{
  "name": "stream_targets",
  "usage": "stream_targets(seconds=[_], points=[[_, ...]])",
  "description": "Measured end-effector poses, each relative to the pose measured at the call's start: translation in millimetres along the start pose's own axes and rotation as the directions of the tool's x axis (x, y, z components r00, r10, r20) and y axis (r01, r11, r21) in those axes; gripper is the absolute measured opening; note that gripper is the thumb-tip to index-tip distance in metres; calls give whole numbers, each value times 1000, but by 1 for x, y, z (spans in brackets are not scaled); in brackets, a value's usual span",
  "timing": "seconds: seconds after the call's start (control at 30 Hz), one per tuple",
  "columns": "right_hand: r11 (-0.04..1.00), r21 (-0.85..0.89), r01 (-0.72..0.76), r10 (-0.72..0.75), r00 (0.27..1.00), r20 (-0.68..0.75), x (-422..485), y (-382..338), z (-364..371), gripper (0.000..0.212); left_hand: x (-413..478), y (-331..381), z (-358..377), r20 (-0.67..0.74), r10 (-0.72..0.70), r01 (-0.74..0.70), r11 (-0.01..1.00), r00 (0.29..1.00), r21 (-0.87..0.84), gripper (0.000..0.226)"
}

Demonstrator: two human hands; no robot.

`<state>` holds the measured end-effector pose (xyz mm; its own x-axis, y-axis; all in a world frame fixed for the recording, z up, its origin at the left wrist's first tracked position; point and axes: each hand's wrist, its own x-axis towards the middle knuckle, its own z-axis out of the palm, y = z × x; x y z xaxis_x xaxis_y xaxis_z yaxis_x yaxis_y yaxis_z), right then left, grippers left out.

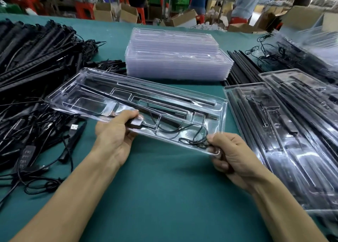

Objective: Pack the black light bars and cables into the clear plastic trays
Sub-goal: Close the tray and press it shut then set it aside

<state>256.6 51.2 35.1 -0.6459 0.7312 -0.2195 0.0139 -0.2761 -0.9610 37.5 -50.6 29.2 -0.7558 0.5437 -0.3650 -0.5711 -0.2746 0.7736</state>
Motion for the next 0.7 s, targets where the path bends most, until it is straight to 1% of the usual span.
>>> stream_targets(seconds=[0.03, 0.07, 0.13, 0.2, 0.27, 0.3, 0.37, 0.43, 0.57, 0.7], points=[[999, -20, -31, 31, 999, 29, 0, -1, -1, 46, 1, 0, 0, -14, 18, -18, 1000, 1000, -14, 38], [998, -39, -56, 58, 997, 51, -1, -1, -2, 47, 1, 0, 0, -16, 35, -35, 999, 999, -20, 40], [996, -62, -70, 75, 994, 79, 0, -2, -2, 47, 2, -1, -1, -10, 49, -50, 999, 999, -22, 39], [997, -45, -62, 66, 993, 97, 1, -2, -2, 40, 1, -1, 0, -10, 38, -38, 999, 999, -29, 34], [998, -7, -67, 67, 991, 116, 1, -3, -2, 29, 1, -1, 0, 14, 2, -2, 1000, 1000, -31, 15], [997, 6, -72, 70, 990, 125, 2, -3, -2, 27, 0, -1, 0, 36, -25, 26, 999, 999, -29, 12], [997, -2, -77, 77, 989, 128, 2, -2, -4, 26, -2, 0, 0, 88, -86, 88, 996, 992, -13, 17], [998, -15, -62, 63, 991, 118, 3, 0, -4, 25, -3, 1, -2, 103, -121, 119, 993, 987, 21, 15], [1000, -12, -5, 6, 996, 89, 3, 4, -1, 34, -3, 2, -2, 59, -93, 87, 991, 994, 98, 11], [1000, 4, 13, -13, 998, 63, 0, 4, 3, 47, -3, 3, -2, 67, -66, 58, 991, 996, 117, 19]])
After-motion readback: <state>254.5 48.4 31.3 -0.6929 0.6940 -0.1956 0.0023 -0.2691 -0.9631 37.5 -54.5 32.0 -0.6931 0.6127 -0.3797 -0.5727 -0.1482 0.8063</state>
